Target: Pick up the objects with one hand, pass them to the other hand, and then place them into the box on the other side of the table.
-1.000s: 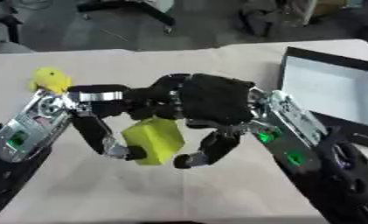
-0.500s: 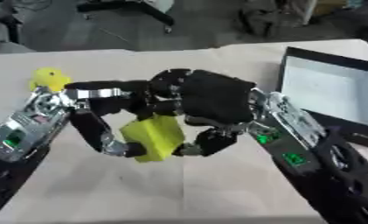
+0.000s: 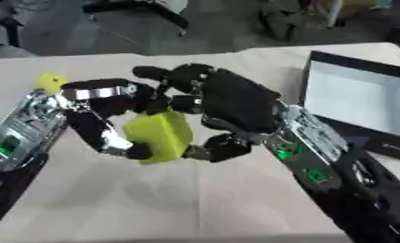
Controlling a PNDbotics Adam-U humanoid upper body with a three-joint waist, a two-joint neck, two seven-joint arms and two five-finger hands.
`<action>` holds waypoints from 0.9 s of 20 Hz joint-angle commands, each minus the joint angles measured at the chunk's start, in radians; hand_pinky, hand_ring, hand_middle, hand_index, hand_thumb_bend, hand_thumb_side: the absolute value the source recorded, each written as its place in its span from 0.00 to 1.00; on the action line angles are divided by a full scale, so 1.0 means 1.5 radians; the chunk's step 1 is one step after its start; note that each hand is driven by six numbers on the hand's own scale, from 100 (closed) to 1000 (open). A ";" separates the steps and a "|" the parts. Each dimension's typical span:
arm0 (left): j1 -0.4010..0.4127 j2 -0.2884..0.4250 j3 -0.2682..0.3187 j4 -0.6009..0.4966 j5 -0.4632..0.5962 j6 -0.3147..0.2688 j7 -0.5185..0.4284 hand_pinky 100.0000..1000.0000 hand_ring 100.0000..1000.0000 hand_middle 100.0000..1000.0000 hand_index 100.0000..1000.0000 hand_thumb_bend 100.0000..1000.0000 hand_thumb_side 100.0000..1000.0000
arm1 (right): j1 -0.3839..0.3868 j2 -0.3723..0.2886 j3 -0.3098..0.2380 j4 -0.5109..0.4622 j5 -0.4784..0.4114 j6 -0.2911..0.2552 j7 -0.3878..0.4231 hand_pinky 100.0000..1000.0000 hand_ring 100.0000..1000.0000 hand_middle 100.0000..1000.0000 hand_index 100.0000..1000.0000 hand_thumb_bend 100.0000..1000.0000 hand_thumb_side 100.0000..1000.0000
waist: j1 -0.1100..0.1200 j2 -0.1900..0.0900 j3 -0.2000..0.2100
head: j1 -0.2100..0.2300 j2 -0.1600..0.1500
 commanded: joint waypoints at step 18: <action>0.022 0.040 0.152 0.156 -0.062 -0.060 0.116 0.64 0.49 0.56 0.82 0.73 0.60 | 0.004 -0.037 -0.041 -0.007 -0.021 0.010 -0.023 0.81 0.81 1.00 0.29 0.07 0.00 | -0.004 -0.010 -0.003 | -0.034 -0.001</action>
